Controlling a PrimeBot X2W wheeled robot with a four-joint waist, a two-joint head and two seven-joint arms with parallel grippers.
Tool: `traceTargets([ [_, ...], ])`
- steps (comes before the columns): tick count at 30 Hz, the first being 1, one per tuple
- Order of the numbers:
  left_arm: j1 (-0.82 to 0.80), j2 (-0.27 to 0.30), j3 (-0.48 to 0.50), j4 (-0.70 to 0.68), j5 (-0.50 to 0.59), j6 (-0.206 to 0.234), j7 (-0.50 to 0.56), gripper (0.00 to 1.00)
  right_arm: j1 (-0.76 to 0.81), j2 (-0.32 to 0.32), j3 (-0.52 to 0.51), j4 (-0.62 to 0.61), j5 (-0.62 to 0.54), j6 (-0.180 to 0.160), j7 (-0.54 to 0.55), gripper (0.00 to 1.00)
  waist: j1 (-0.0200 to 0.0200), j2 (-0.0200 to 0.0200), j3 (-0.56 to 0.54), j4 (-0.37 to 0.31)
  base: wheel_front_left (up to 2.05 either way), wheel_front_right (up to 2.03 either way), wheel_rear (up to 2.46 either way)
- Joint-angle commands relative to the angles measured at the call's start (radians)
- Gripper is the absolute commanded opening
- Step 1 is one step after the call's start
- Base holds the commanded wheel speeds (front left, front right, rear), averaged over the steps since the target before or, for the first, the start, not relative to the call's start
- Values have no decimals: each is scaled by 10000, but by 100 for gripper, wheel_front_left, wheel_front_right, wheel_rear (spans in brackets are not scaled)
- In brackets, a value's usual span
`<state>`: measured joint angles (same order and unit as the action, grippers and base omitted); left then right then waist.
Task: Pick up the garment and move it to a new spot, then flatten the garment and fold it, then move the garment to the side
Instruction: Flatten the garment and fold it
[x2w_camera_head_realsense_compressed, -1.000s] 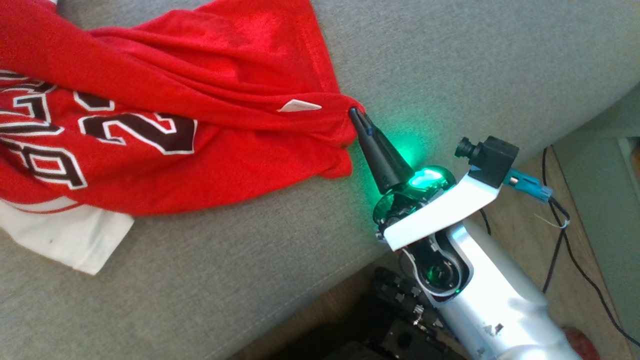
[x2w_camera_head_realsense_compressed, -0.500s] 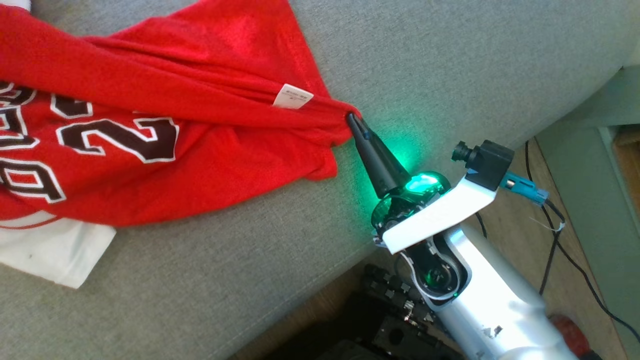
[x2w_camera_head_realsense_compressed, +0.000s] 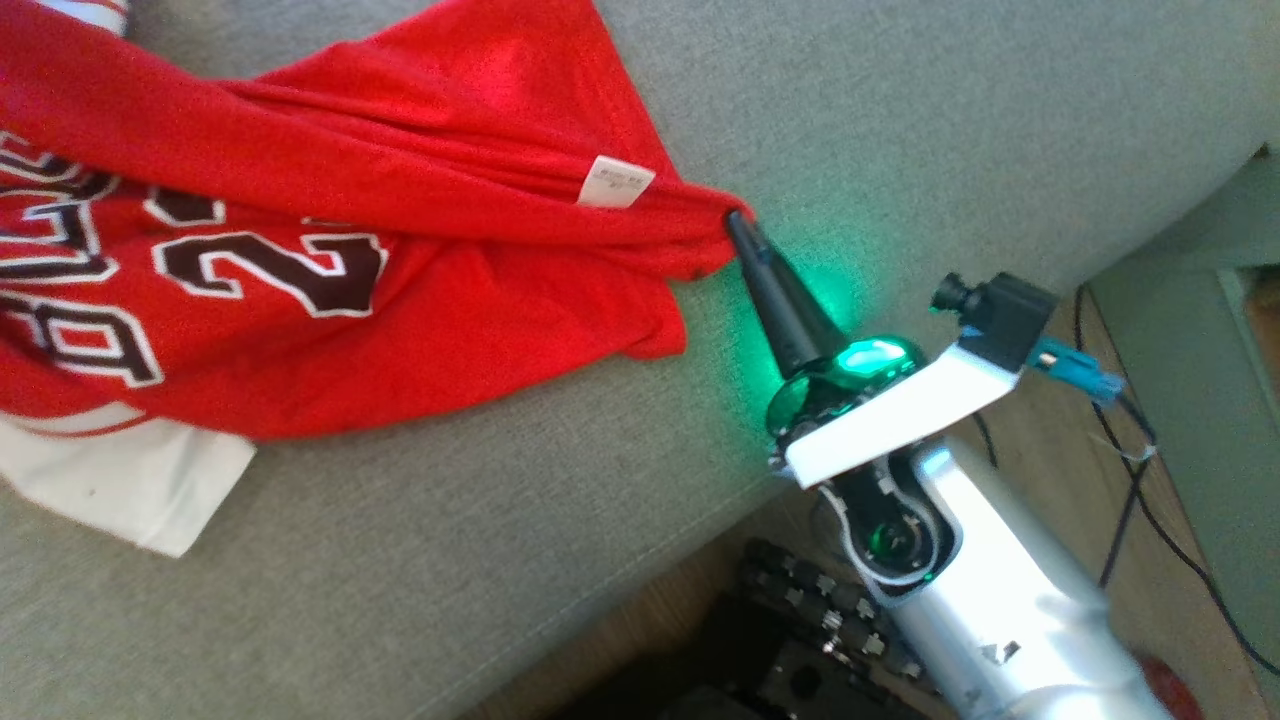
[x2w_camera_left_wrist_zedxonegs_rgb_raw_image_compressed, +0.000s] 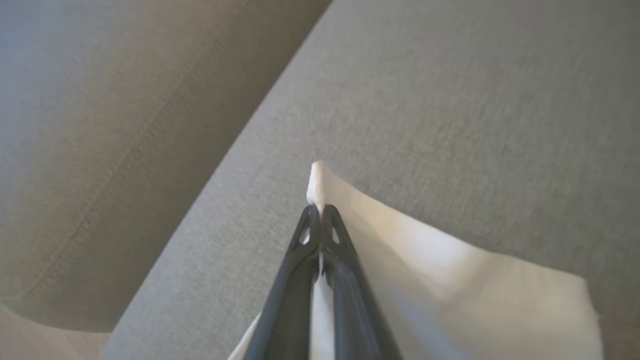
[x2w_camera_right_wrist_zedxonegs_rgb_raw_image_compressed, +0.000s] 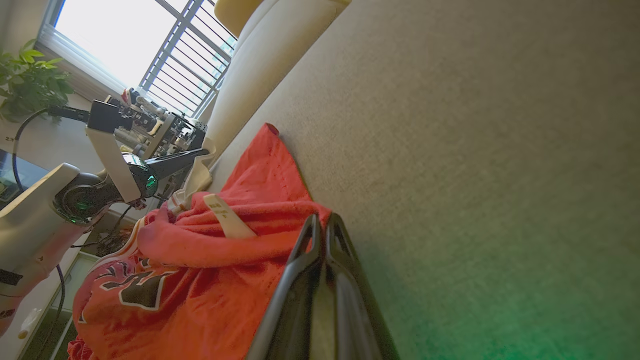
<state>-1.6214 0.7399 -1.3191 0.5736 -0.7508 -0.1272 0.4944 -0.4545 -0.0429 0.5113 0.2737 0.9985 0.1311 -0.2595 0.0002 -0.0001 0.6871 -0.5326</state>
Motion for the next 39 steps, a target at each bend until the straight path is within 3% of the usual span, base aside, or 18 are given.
traceTargets([
  [1,-451,-31,391,-31,20,-34,-705,0,376,-73,-124,-267,-141,-4,-22,0,-2,1,-269,206,0,0,0],
  [10,-614,-1151,955,2088,-166,-9,-5356,0,-114,-73,-1482,-467,-2109,-4,-22,0,-2,1,-2435,1396,0,0,0],
  [15,-252,-1597,1480,3134,-375,245,-7194,0,-1121,-314,-2358,-268,-3336,-4,387,0,-2,1,-4050,2069,0,0,0],
  [20,104,-1753,2272,3466,-681,332,-7546,0,-2463,-841,-3335,-90,-3877,-4,1654,0,-2,1,-5546,2759,0,0,0],
  [28,926,-1807,4007,2649,-1220,120,-7559,0,-4903,-1693,-4834,539,-4244,-4,3402,0,-2,1,-7181,4062,0,0,0],
  [33,1218,-1895,4074,2249,-1440,7,-7560,0,-6102,-1941,-5099,967,-4955,-4,3766,0,-2,1,-7447,4516,0,0,0],
  [39,1134,-1901,3864,1824,-1476,-26,-7557,0,-7151,-2211,-4620,1616,-5901,-4,3797,0,-2,1,-7453,4727,0,0,0],
])
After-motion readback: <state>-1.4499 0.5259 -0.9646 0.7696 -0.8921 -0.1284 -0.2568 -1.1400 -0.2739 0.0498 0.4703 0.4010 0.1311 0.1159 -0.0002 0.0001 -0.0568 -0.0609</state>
